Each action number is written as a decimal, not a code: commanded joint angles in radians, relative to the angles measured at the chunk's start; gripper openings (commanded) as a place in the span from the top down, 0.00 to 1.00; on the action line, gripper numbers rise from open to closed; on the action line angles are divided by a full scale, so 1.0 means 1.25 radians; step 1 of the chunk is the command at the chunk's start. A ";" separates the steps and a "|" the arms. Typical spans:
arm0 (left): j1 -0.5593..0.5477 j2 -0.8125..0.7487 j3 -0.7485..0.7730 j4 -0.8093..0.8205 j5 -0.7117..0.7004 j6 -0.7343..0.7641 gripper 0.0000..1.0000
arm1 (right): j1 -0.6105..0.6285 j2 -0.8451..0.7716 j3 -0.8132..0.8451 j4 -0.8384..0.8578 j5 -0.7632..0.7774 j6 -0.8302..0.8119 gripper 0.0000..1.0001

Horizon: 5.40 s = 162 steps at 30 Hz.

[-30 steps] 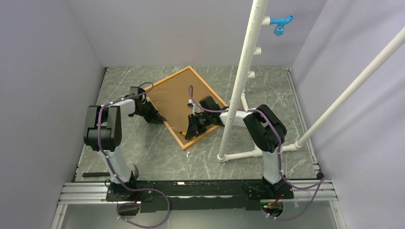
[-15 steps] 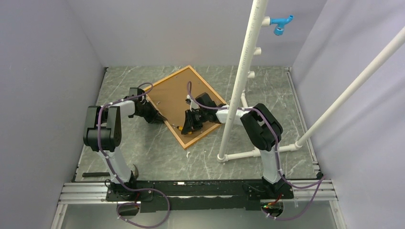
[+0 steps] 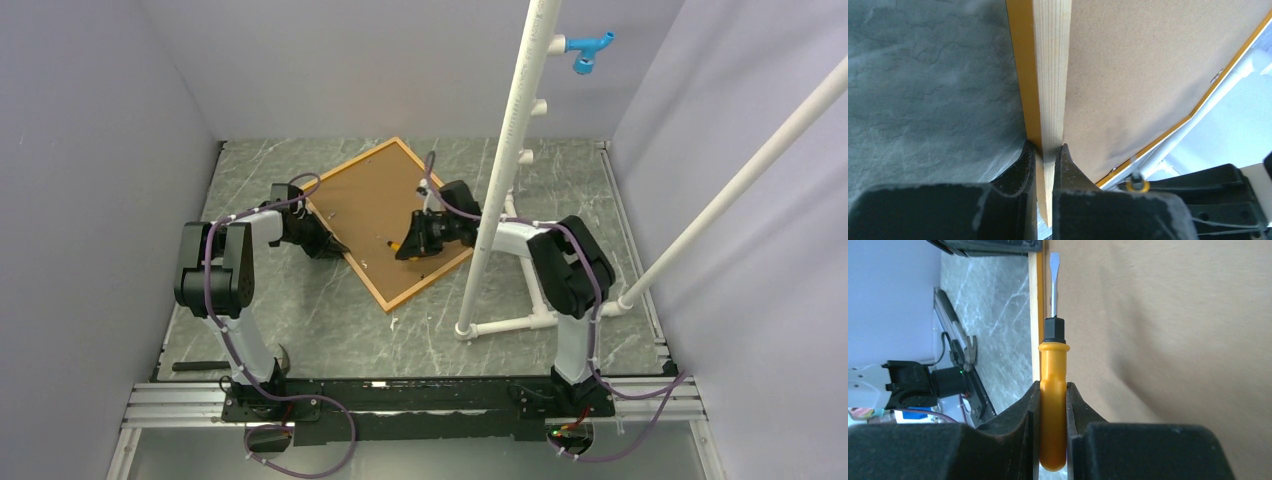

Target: Take the photo out of the frame

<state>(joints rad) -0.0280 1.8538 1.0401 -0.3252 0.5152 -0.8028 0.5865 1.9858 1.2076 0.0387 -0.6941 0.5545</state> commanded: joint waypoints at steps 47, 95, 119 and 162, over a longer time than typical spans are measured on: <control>-0.164 -0.393 -0.292 0.086 -0.287 -0.034 0.52 | -0.102 -0.303 -0.301 0.111 -0.021 -0.091 1.00; -0.056 -0.263 -0.022 -0.302 -0.210 0.548 0.70 | -0.103 -0.256 -0.289 0.118 -0.040 -0.089 1.00; -0.049 -0.715 -0.455 -0.087 -0.099 -0.509 0.06 | -0.100 -0.270 -0.295 0.119 -0.040 -0.088 1.00; 0.002 -0.165 -0.134 -0.133 -0.216 -0.068 1.00 | 0.065 -0.087 -0.111 -0.024 -0.066 -0.164 1.00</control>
<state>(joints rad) -0.0555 1.6012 0.8219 -0.5209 0.2985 -1.1378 0.6319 1.8343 0.9916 0.0441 -0.7425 0.3851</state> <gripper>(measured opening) 0.083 0.188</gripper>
